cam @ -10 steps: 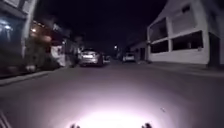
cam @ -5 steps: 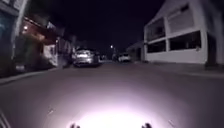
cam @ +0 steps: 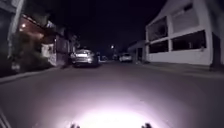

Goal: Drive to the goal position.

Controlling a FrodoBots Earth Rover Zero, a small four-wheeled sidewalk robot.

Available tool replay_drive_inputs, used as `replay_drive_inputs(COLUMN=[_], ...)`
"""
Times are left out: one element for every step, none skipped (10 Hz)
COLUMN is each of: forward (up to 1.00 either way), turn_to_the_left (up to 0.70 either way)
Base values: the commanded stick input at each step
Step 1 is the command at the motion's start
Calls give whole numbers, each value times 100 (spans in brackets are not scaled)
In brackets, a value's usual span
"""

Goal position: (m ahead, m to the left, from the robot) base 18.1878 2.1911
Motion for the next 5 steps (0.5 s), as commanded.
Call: replay_drive_inputs(forward=[70,70,70,70,70], turn_to_the_left=[0,0,0,0,0])
